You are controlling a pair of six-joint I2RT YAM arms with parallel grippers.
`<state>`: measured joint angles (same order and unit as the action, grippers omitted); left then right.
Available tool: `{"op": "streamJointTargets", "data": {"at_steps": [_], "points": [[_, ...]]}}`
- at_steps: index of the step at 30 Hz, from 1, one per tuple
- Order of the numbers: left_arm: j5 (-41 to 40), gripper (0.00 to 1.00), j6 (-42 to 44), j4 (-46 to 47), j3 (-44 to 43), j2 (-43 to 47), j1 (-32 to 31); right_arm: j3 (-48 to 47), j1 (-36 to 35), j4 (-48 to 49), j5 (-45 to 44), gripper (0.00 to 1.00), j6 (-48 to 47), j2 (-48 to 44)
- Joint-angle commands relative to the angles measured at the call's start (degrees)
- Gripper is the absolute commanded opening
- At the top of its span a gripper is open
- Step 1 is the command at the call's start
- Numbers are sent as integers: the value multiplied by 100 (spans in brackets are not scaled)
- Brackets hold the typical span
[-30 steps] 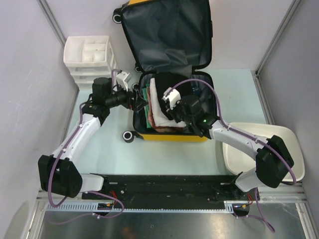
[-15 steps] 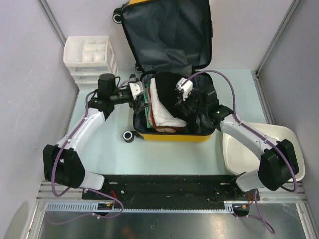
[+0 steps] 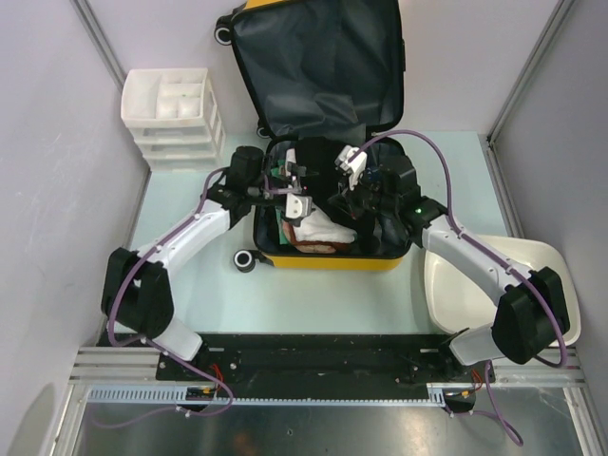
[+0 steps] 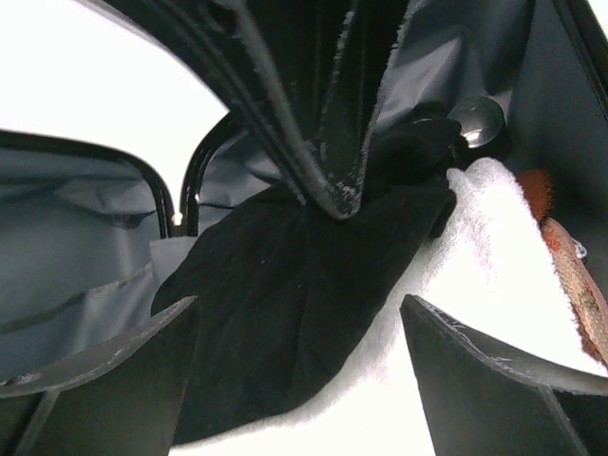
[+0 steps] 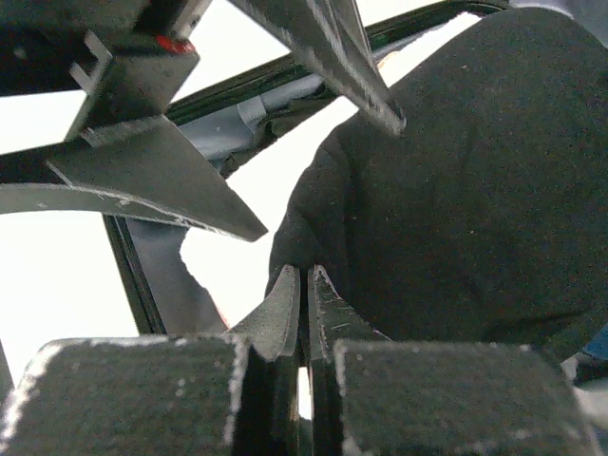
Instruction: Open, take out, and arrange the luggage
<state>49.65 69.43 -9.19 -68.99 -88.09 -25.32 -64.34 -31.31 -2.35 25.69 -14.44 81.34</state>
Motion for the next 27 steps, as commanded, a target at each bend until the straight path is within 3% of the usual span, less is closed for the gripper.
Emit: {"op": "streamJointTargets", "data": {"at_steps": [1,3,6,8,9,10,11,12,13,15,18,22,27], "points": [[142,87,782,67,-264,-234,-192,-290,37,356,199,0,2,-83],[159,82,835,67,-255,-313,-254,-290,55,376,252,0,28,-83],[256,68,443,75,-439,-489,-280,-290,160,411,418,0,151,-118],[308,53,125,67,-588,-629,-280,-290,221,393,498,0,187,-162],[326,47,-207,75,-746,-665,-280,-290,248,393,489,7,204,-206],[335,35,-393,75,-834,-709,-280,-290,274,358,472,19,239,-232],[344,30,-534,75,-922,-787,-272,-290,379,332,454,55,266,-259],[335,24,-814,75,-1054,-814,-272,-290,432,288,324,67,336,-337],[344,13,-939,84,-1125,-841,-263,-290,502,105,235,77,354,-373],[361,3,-1254,84,-1300,-902,-271,-220,704,-28,164,99,232,-452],[396,0,-1606,93,-1520,-999,-263,479,784,190,173,100,-49,-715],[467,0,-1994,93,-1801,-1148,-245,1483,557,2164,-169,100,-349,-1076],[546,0,-2328,102,-2118,-1289,-201,1687,179,3333,-1177,100,-595,-550]]}}
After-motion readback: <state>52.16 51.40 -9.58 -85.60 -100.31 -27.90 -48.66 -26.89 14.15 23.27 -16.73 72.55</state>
